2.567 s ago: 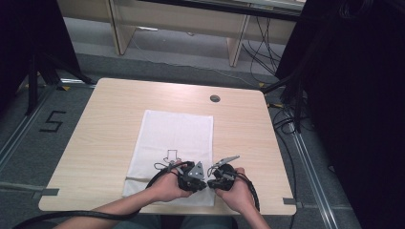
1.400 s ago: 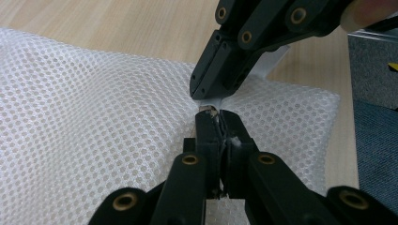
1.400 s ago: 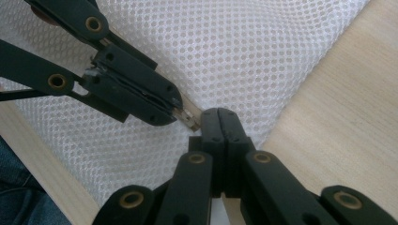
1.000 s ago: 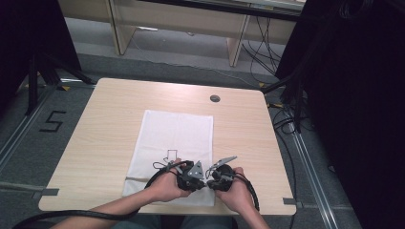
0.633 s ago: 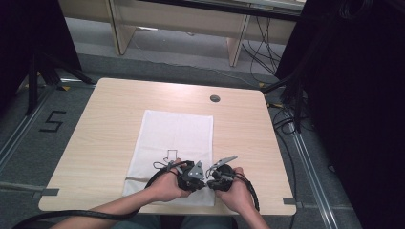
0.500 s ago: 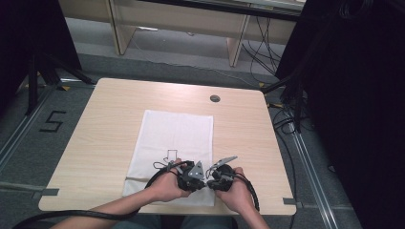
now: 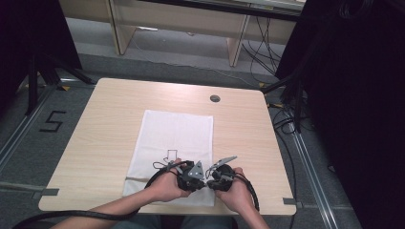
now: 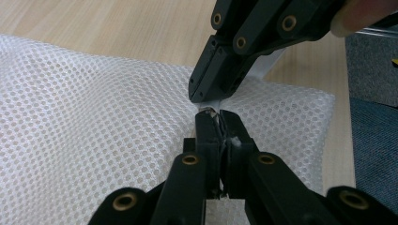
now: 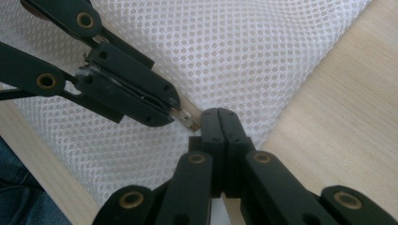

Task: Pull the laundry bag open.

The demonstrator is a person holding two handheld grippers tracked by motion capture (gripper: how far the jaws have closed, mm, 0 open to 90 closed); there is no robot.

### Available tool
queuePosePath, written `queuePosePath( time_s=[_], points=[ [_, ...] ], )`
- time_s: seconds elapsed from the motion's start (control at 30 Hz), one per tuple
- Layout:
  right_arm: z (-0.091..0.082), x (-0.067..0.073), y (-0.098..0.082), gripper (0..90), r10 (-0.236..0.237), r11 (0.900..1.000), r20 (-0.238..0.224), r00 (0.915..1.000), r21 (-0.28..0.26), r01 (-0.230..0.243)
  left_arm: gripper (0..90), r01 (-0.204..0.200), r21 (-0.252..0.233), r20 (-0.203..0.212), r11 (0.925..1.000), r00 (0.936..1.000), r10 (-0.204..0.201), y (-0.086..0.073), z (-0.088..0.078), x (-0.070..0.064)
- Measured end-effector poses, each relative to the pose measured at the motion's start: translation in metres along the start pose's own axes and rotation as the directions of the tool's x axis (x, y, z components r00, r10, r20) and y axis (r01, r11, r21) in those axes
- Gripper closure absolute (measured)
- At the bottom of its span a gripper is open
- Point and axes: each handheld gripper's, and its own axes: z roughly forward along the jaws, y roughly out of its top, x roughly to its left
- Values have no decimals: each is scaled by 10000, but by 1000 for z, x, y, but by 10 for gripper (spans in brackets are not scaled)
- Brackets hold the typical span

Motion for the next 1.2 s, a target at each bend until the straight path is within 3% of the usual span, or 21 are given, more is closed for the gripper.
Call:
queuePosePath(
  time_s=[0.3,0.43,0.8,1.2],
  points=[
    [-1,2,0,900,294,9993,81,9995,225,-296,873,202,-82,103,9998,9997,-202,0,-1,0],
    [0,1,0,900,20,10000,23,10000,57,-20,872,198,-70,54,9998,9998,-198,-1,-2,0],
    [-1,2,0,900,154,9998,28,9999,134,-155,872,122,-107,26,9999,9999,-122,0,-1,-1],
    [1,1,0,900,-31,10000,141,9999,65,30,873,202,-153,10,9997,9998,-202,-1,-1,-2]
  ],
)
